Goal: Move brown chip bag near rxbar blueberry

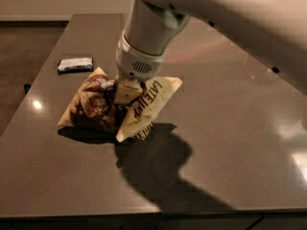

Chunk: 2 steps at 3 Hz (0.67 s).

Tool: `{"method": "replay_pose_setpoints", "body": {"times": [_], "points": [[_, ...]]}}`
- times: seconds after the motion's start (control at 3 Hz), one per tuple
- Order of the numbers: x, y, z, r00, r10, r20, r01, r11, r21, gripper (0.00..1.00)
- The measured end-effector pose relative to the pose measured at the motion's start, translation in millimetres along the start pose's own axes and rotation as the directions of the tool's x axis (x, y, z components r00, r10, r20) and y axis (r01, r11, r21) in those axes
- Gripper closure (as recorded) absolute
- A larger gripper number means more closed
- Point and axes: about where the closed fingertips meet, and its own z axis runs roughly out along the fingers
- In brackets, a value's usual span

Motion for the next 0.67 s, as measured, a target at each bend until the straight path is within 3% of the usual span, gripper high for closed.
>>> {"method": "replay_pose_setpoints", "body": {"times": [0.33, 0.67], "points": [[-32.3, -34.0, -0.4, 0.999, -0.016, 0.042, 0.016, 0.9998, -0.007, 1.0], [-48.1, -62.8, 3.6, 0.998, -0.019, 0.057, 0.02, 0.9998, -0.004, 1.0]]}}
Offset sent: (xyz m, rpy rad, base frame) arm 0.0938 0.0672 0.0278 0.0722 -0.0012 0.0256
